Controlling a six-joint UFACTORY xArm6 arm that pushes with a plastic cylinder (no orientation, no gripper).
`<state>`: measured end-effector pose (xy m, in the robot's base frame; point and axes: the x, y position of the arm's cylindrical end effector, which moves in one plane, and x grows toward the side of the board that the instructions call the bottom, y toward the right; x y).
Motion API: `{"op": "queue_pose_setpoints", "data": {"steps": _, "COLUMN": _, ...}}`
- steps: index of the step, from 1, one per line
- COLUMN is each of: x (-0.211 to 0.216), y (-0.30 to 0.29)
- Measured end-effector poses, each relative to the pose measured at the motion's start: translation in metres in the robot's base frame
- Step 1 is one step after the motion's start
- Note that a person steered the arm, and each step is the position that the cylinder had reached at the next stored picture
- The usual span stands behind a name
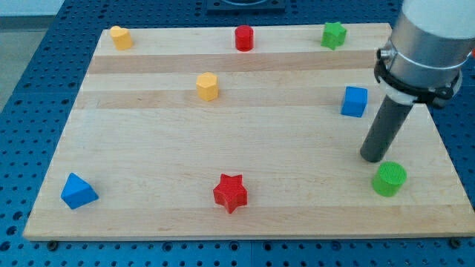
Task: Move the green circle parallel to the right of the red star
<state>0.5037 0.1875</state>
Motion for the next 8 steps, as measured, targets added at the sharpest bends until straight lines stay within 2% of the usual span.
{"op": "queue_pose_setpoints", "data": {"steps": 1, "x": 0.000, "y": 0.017}}
{"op": "queue_pose_setpoints", "data": {"steps": 4, "x": 0.053, "y": 0.020}}
{"op": "queue_pose_setpoints", "data": {"steps": 7, "x": 0.040, "y": 0.018}}
{"op": "queue_pose_setpoints", "data": {"steps": 8, "x": 0.008, "y": -0.019}}
